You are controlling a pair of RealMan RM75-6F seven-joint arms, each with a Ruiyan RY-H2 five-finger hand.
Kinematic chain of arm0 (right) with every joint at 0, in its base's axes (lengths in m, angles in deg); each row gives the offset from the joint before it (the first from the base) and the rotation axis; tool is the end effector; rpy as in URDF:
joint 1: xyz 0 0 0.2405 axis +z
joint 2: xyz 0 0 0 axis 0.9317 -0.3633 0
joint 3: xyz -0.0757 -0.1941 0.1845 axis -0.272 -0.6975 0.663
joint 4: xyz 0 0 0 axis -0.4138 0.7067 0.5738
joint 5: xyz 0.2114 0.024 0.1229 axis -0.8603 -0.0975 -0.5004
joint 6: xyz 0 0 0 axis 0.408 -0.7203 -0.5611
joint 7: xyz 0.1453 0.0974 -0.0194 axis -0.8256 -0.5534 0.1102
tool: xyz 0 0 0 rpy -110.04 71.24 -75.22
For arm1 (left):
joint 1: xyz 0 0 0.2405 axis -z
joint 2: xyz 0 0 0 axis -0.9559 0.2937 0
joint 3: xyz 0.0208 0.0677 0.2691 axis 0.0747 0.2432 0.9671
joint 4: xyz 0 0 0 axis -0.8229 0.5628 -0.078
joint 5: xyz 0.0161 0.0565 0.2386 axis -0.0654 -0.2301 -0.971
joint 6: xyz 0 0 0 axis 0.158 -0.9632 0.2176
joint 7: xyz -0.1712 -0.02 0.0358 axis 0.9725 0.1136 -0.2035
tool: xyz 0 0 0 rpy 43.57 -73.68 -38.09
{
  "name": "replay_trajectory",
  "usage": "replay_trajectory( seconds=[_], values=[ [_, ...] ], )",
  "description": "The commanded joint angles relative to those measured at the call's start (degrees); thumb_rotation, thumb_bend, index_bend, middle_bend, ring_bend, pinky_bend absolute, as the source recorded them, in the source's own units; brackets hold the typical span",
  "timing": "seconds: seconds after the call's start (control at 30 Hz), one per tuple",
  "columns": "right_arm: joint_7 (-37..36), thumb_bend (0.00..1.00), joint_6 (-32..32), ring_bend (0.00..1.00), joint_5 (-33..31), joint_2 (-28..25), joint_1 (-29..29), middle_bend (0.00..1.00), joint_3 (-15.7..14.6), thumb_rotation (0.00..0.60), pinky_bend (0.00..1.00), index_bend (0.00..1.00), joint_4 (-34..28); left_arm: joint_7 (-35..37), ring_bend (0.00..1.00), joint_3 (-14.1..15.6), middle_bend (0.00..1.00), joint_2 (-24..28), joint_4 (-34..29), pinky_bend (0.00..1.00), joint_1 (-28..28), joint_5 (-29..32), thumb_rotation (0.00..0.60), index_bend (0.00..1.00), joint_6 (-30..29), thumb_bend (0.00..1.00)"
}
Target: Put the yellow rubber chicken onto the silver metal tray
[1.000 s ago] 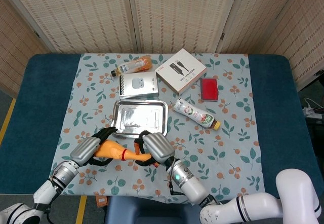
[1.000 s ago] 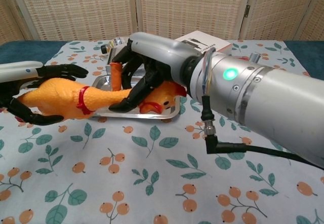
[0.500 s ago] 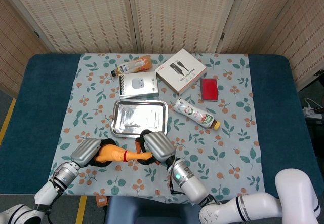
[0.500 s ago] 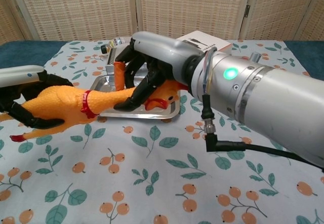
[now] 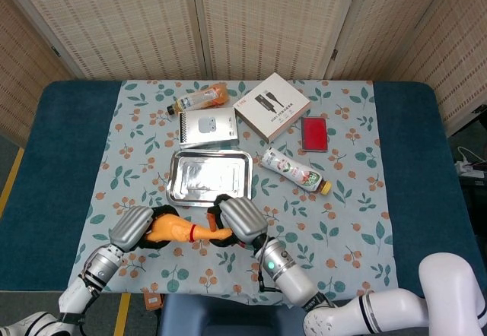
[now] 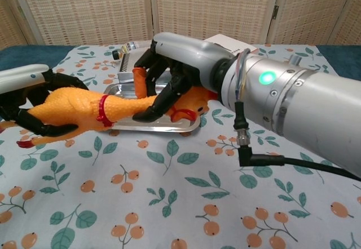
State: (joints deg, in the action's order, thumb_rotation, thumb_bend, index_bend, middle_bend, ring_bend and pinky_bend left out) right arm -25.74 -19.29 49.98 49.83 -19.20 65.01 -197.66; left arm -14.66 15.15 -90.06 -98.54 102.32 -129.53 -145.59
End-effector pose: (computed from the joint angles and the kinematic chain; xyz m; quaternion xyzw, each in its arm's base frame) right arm 0.0139 -0.3012 -0.0887 0.6943 -0.4927 0.4690 0.2350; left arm -0.1919 0.3023 -0.0076 -0.6750 -0.5048 -0.4535 0.2895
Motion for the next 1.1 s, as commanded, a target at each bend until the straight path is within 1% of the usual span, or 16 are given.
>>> replay_trajectory(
  seconds=[0.03,0.07,0.13,0.17,0.2,0.23,0.3,0.33,0.43,0.57,0.73,0.97,1.0,1.03,1.07,1.1],
  values=[
    [0.08,0.34,-0.06,0.79,-0.03,-0.08,-0.01,0.66,-0.08,0.6,1.0,0.93,-0.16,-0.55,0.95,0.36,0.82,0.46,-0.64,1.0,0.23,0.61,0.6,0.83,1.15,0.84],
    [0.12,0.34,-0.11,0.79,-0.05,-0.11,-0.01,0.66,-0.1,0.6,1.0,0.93,-0.24,0.08,0.94,0.25,0.82,0.47,-0.96,1.0,0.25,0.51,0.6,0.82,1.11,0.82],
    [0.2,0.34,-0.28,0.79,0.0,-0.15,-0.03,0.66,-0.13,0.6,1.0,0.93,-0.39,2.63,0.84,0.31,0.8,-0.09,-0.34,0.98,-0.08,-1.47,0.6,0.78,-0.3,0.74],
    [0.24,0.34,-0.36,0.79,0.01,-0.17,-0.04,0.66,-0.15,0.6,1.0,0.93,-0.45,3.61,0.73,0.81,0.73,-0.05,0.29,0.92,-0.04,-2.85,0.6,0.7,-0.44,0.67],
    [0.32,0.34,-0.44,0.79,0.0,-0.2,-0.04,0.66,-0.15,0.6,1.0,0.93,-0.51,5.24,0.56,1.82,0.59,0.63,0.65,0.78,0.44,-4.24,0.6,0.54,0.75,0.61],
    [0.36,0.34,-0.48,0.79,-0.03,-0.24,-0.03,0.66,-0.14,0.6,1.0,0.93,-0.56,6.8,0.36,2.46,0.39,1.49,0.48,0.58,1.04,-4.71,0.6,0.33,2.28,0.55],
    [0.42,0.34,-0.58,0.79,-0.07,-0.28,-0.05,0.66,-0.16,0.6,1.0,0.93,-0.69,10.46,0.07,3.23,0.08,3.54,-0.45,0.26,2.5,-5.15,0.6,0.05,5.48,0.48],
    [0.51,0.34,-0.61,0.79,-0.06,-0.3,-0.03,0.66,-0.22,0.6,1.0,0.93,-0.73,11.78,0.01,3.33,0.01,4.19,-0.67,0.16,2.93,-5.43,0.6,0.0,6.11,0.45],
    [0.71,0.34,-0.62,0.79,-0.16,-0.38,-0.02,0.66,-0.4,0.6,1.0,0.93,-0.81,14.77,0.0,3.19,0.0,4.81,-0.43,0.05,3.08,-6.5,0.6,0.0,5.24,0.39],
    [0.81,0.35,-0.49,0.79,-0.64,-0.51,0.01,0.66,-0.47,0.6,1.0,0.93,-0.77,15.55,0.0,3.59,0.0,5.5,-0.17,0.02,3.31,-7.25,0.6,0.0,5.15,0.35],
    [0.86,0.35,-0.48,0.79,-0.81,-0.42,0.12,0.66,-0.48,0.6,1.0,0.93,-0.76,14.92,0.0,3.48,0.0,5.16,-0.12,0.02,3.23,-6.84,0.6,0.0,4.58,0.36],
    [1.06,0.35,-0.76,0.79,-0.89,-0.49,0.19,0.66,-0.36,0.6,1.0,0.93,-0.95,14.43,0.0,3.38,0.0,4.76,-0.06,0.12,3.08,-6.22,0.6,0.08,4.06,0.36],
    [1.09,0.35,-0.78,0.79,-0.89,-0.53,0.21,0.66,-0.36,0.6,1.0,0.93,-0.93,14.4,0.0,3.27,0.0,4.61,0.13,0.16,2.94,-6.22,0.6,0.11,3.6,0.36],
    [1.09,0.35,-0.77,0.79,-0.91,-0.57,0.21,0.66,-0.35,0.6,1.0,0.93,-0.91,14.27,0.03,3.04,0.04,4.39,0.26,0.22,2.76,-6.1,0.6,0.15,3.03,0.37],
    [1.07,0.35,-0.77,0.79,-0.93,-0.58,0.21,0.66,-0.35,0.6,1.0,0.93,-0.88,13.89,0.08,2.79,0.11,4.09,0.4,0.28,2.52,-5.74,0.6,0.21,2.49,0.39],
    [1.06,0.35,-0.78,0.79,-0.94,-0.6,0.22,0.66,-0.33,0.6,1.0,0.93,-0.81,13.15,0.2,2.55,0.24,3.78,0.35,0.42,2.32,-5.1,0.6,0.32,2.21,0.43]
  ],
)
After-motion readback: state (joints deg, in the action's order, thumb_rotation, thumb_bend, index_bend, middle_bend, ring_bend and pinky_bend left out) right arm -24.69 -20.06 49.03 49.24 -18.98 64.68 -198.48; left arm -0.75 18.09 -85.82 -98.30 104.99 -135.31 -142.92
